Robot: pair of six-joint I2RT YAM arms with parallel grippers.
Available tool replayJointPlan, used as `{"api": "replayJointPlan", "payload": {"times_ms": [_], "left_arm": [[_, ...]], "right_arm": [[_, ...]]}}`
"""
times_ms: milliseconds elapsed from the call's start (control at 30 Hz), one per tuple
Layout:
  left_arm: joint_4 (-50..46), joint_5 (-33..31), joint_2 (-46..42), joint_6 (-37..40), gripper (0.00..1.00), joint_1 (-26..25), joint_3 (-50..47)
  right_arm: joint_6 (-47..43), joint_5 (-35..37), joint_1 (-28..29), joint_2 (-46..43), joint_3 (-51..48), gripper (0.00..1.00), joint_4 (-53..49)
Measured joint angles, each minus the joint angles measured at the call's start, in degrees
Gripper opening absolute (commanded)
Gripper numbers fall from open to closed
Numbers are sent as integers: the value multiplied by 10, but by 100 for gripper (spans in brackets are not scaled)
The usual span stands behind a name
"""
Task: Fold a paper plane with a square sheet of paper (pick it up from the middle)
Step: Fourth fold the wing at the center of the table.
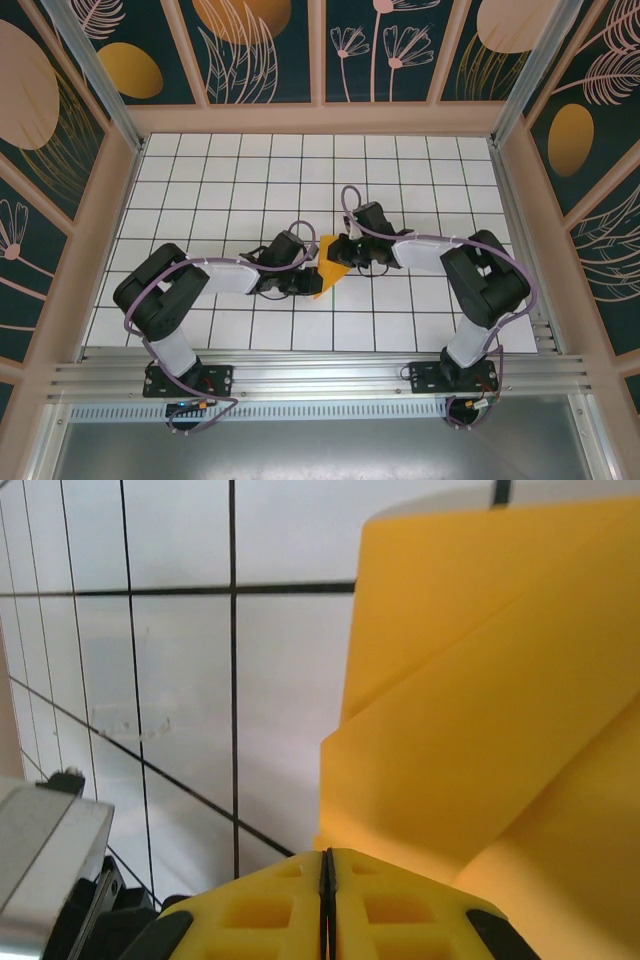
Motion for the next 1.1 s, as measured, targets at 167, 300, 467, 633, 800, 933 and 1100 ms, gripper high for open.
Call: {"api": "replayJointPlan", "payload": {"times_ms": [167,300,467,633,800,933,1100], "left_arm": [[0,-3,-1,-3,8,-1,0],[0,-5,-2,-7,9,-1,0],[-4,-9,-3,-9,14,-3,3],[-19,-10,-17,-15,21,-2,14],[0,0,-26,-22,20,10,23],[22,18,-17,-32,19,21,26],[37,37,23,-35,19,23,32]], "right_arm": [[12,-4,19,17,0,10,3],[19,-4,22,42,0,10,2],[20,-3,21,48,0,9,3],[14,-12,13,53,0,9,7],[1,-22,-1,57,0,9,14],[-7,-39,-9,63,0,9,20],[-10,-48,-14,68,2,9,23]]}}
